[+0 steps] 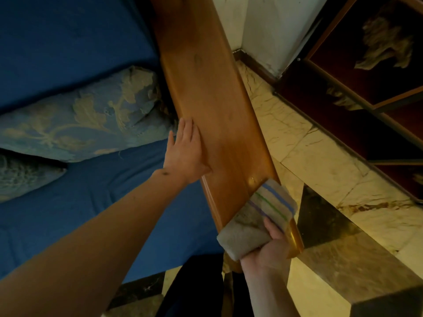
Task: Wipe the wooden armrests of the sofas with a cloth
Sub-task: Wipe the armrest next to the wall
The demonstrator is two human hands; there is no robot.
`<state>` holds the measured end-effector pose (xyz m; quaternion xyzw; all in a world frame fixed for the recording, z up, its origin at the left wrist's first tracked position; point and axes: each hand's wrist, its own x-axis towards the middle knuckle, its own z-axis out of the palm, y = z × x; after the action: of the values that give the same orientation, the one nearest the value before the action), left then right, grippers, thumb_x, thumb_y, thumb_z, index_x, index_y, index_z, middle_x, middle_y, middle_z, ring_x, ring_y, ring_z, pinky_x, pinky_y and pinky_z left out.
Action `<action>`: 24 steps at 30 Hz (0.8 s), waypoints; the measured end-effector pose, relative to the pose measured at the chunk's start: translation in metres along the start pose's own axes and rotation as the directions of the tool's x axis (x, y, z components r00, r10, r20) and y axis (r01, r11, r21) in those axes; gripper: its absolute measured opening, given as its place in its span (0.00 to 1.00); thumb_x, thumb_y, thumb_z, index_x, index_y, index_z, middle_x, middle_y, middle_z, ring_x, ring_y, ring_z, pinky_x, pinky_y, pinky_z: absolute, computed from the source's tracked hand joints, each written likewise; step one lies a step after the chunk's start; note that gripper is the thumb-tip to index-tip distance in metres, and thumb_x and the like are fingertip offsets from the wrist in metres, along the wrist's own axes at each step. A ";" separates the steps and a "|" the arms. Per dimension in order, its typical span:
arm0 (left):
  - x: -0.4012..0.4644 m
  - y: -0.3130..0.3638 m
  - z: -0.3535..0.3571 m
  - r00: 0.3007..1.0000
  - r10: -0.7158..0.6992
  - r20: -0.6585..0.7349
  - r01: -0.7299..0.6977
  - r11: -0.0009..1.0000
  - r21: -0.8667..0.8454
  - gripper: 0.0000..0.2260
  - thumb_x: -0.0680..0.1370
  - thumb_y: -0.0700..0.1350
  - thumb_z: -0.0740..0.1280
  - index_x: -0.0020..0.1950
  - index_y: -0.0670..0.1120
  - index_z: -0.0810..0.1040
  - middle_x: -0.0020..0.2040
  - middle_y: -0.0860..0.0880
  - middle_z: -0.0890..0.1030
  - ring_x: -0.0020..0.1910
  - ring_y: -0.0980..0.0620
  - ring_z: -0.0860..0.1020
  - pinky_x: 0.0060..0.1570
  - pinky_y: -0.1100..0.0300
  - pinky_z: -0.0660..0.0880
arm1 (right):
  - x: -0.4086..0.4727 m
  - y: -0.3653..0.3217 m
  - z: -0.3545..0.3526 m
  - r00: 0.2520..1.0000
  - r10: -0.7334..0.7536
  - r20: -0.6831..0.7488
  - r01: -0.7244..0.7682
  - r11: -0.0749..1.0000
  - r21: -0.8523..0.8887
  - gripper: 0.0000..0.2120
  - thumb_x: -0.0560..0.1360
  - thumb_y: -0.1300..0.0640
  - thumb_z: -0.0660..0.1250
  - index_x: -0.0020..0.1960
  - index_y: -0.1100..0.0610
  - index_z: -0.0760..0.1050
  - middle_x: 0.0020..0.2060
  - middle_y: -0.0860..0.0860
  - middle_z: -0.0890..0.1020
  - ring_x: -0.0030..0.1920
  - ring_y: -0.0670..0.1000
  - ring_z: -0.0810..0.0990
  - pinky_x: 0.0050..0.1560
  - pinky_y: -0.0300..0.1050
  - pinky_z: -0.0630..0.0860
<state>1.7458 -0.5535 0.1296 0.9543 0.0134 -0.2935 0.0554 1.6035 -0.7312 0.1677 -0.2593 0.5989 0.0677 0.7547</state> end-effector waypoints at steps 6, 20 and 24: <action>0.045 -0.009 -0.034 0.999 0.024 0.039 -0.028 0.993 0.119 0.67 0.63 0.64 0.81 0.82 0.37 0.39 0.84 0.39 0.40 0.83 0.41 0.39 0.79 0.42 0.42 | 0.027 -0.001 0.062 0.978 -0.127 0.165 0.148 0.982 -0.118 0.22 0.72 0.52 0.70 0.66 0.41 0.78 0.60 0.50 0.86 0.61 0.56 0.84 0.67 0.66 0.73; 0.052 -0.024 -0.025 0.997 0.076 0.005 -0.076 0.997 -0.005 0.65 0.65 0.65 0.79 0.82 0.39 0.37 0.83 0.41 0.37 0.83 0.44 0.39 0.81 0.46 0.43 | 0.060 0.034 0.116 0.603 -0.331 0.726 0.375 -0.685 -0.625 0.47 0.74 0.48 0.69 0.83 0.61 0.48 0.83 0.59 0.53 0.82 0.59 0.52 0.81 0.62 0.52; 0.053 -0.025 -0.023 0.997 0.078 0.007 -0.077 0.997 -0.027 0.66 0.65 0.65 0.79 0.82 0.39 0.36 0.83 0.42 0.35 0.82 0.44 0.38 0.80 0.47 0.40 | 0.073 0.027 0.114 0.582 -0.298 0.757 0.350 -0.748 -0.564 0.44 0.76 0.43 0.63 0.83 0.61 0.49 0.83 0.59 0.52 0.83 0.59 0.47 0.80 0.65 0.49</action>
<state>1.8011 -0.5259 0.1160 0.9521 -0.0199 -0.2945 0.0797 1.7114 -0.6696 0.1079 -0.9800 0.0268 0.1717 0.0969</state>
